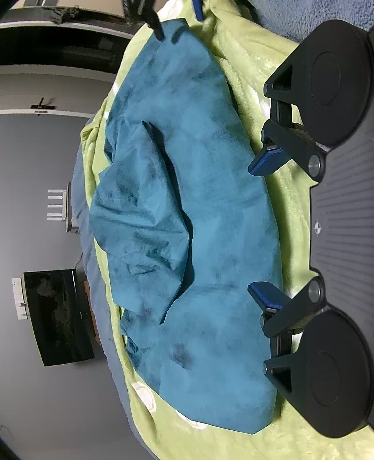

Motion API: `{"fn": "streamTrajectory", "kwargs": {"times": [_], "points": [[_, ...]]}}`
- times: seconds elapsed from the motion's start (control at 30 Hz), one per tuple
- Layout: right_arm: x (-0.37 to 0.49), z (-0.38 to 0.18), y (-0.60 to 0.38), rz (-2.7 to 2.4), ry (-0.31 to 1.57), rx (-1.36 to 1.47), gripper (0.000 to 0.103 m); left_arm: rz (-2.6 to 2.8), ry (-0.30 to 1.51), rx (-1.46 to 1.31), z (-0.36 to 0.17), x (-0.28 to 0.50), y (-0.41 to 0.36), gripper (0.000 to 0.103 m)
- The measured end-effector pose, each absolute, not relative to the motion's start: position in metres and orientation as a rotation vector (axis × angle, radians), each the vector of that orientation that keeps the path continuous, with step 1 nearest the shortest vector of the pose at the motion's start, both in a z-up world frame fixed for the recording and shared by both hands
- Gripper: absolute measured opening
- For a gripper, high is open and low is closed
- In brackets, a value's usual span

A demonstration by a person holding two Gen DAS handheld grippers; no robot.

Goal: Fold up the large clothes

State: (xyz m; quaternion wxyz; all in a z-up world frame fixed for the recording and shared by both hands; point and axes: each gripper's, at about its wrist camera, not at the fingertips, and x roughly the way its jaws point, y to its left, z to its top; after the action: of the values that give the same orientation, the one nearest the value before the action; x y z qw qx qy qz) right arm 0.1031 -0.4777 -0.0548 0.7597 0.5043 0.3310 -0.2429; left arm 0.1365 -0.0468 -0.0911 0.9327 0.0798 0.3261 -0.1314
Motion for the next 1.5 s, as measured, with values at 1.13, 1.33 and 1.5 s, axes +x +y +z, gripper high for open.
{"fn": "streamTrajectory", "kwargs": {"times": [1.13, 1.33, 1.5], "points": [[0.139, -0.073, -0.461, -0.313, 0.518, 1.130, 0.023, -0.329, 0.752, 0.096, -0.131, 0.206, -0.077, 0.087], [0.157, -0.094, -0.464, -0.328, 0.572, 1.169, 0.027, -0.344, 0.750, 0.202, -0.143, 0.201, -0.091, 0.092], [0.157, -0.089, -0.459, -0.318, 0.564, 1.125, 0.024, -0.351, 0.666, 0.088, -0.125, 0.195, -0.077, 0.082]]}}
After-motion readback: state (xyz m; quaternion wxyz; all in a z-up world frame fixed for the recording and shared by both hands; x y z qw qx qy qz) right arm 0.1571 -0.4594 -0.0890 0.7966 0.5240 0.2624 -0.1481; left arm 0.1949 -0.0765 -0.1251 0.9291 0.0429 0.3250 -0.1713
